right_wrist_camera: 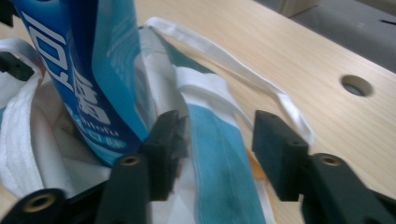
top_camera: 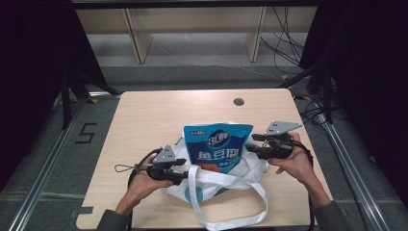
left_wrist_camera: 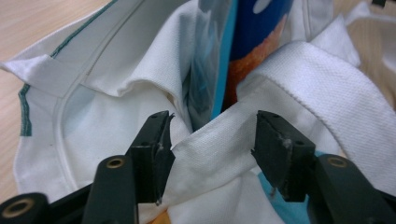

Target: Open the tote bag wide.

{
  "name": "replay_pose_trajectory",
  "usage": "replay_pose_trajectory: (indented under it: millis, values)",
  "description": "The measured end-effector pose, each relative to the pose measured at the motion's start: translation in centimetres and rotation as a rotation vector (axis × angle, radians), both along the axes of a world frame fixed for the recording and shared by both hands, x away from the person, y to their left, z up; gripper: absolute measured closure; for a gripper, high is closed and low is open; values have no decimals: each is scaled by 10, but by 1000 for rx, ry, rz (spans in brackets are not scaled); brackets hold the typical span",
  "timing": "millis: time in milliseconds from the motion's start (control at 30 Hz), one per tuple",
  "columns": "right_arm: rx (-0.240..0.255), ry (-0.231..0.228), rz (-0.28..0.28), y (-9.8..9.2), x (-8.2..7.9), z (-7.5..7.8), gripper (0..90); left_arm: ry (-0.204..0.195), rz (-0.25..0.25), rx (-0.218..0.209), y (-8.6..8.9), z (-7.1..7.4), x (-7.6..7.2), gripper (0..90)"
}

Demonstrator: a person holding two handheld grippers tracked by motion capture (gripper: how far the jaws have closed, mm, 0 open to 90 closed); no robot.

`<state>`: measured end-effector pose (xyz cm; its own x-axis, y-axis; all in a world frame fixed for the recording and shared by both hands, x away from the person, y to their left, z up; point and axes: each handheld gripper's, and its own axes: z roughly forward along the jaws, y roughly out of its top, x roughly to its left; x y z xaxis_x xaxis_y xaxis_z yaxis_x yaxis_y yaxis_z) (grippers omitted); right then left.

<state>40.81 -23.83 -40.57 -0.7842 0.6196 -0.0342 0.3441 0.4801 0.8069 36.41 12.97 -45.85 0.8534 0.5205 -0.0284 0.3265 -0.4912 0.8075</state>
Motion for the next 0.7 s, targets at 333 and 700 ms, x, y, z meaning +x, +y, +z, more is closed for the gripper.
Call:
replay_pose_trajectory:
  millis: [333,700]
  values:
    - [-98,-40,-26,23,29,-12,877,-74,-94,156,-16,-11,-18,864]
    - [-97,128,-180,1,77,-92,885,-89,-157,260,-35,-37,-38,872]
